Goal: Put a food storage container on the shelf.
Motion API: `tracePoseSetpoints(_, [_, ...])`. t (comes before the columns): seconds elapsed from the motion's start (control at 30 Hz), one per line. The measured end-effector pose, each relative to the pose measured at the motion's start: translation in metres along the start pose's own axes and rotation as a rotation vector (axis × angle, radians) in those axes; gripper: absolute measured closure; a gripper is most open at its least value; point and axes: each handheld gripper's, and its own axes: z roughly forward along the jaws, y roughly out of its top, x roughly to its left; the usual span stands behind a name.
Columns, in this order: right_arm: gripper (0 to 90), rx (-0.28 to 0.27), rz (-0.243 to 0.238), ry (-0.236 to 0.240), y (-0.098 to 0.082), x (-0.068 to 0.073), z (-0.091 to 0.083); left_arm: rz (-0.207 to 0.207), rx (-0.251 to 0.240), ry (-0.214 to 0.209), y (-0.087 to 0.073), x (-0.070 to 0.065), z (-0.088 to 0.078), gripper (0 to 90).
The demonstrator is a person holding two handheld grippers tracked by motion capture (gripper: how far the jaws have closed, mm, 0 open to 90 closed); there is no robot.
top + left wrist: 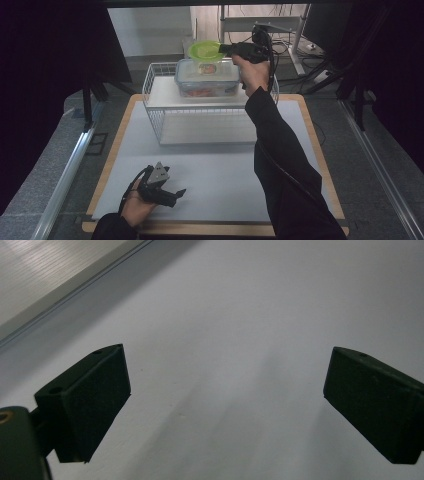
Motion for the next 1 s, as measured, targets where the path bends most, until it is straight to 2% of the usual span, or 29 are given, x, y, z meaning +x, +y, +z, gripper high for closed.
tracePoseSetpoints(0.07, [57.9,0.000,-0.009,0.006,0.000,0.000,0.000,0.000,0.000,0.001,0.000,0.000,0.000,4.9])
tracePoseSetpoints(0.1, [52.5,-0.002,-0.018,0.011,0.000,0.001,-0.001,0.000,0.000,0.001,0.000,0.000,0.000,4.8])
tracePoseSetpoints(0.13, [52.5,-0.002,-0.018,0.011,0.000,0.001,-0.001,0.000,0.001,0.001,0.000,0.000,0.000,4.8])
tracePoseSetpoints(0.27, [40.3,-0.004,-0.087,0.019,0.001,0.000,-0.008,0.001,0.003,0.001,0.000,0.000,0.000,4.8])
tracePoseSetpoints(0.3, [40.3,-0.004,-0.087,0.019,0.001,0.000,-0.008,0.001,0.003,0.001,0.000,0.000,0.000,4.8])
tracePoseSetpoints(0.4, [33.2,-0.002,-0.144,0.018,0.000,0.000,-0.014,0.003,0.006,0.002,0.000,0.000,0.001,4.8])
tracePoseSetpoints(0.47, [28.2,0.006,-0.183,0.000,-0.002,0.000,-0.018,0.002,0.005,0.002,0.000,-0.001,0.000,4.8])
tracePoseSetpoints(0.53, [24.7,0.022,-0.239,-0.012,-0.008,-0.001,-0.024,0.003,0.006,0.004,0.000,-0.001,0.001,4.8])
tracePoseSetpoints(0.63, [23.6,0.029,-0.264,-0.002,-0.013,-0.002,-0.030,0.001,0.006,0.004,0.000,0.000,0.001,4.8])
tracePoseSetpoints(0.67, [22.4,0.040,-0.297,-0.003,-0.019,-0.003,-0.035,0.002,0.007,0.006,0.000,0.000,0.001,4.8])
tracePoseSetpoints(0.7, [22.4,0.040,-0.297,-0.003,-0.019,-0.003,-0.035,0.002,0.007,0.006,0.000,-0.001,0.001,4.8])
tracePoseSetpoints(0.77, [21.9,0.050,-0.329,-0.009,-0.026,-0.005,-0.042,0.002,0.005,0.008,0.000,-0.001,0.001,4.8])
tracePoseSetpoints(0.8, [21.5,0.055,-0.363,-0.023,-0.034,-0.006,-0.048,0.002,0.005,0.008,0.000,-0.001,0.001,4.7])
tracePoseSetpoints(0.83, [21.5,0.055,-0.363,-0.023,-0.034,-0.006,-0.048,0.001,0.006,0.008,0.000,-0.001,0.001,4.7])
tracePoseSetpoints(0.87, [21.5,0.061,-0.406,-0.045,-0.041,-0.008,-0.055,0.000,0.004,0.009,0.000,-0.001,0.001,4.7])
tracePoseSetpoints(0.9, [21.5,0.061,-0.406,-0.045,-0.041,-0.008,-0.055,-0.001,0.003,0.008,0.000,-0.001,0.001,4.7])
tracePoseSetpoints(1.0, [21.0,0.073,-0.480,-0.077,-0.056,-0.010,-0.068,-0.009,-0.002,0.008,0.000,0.000,0.000,4.4])
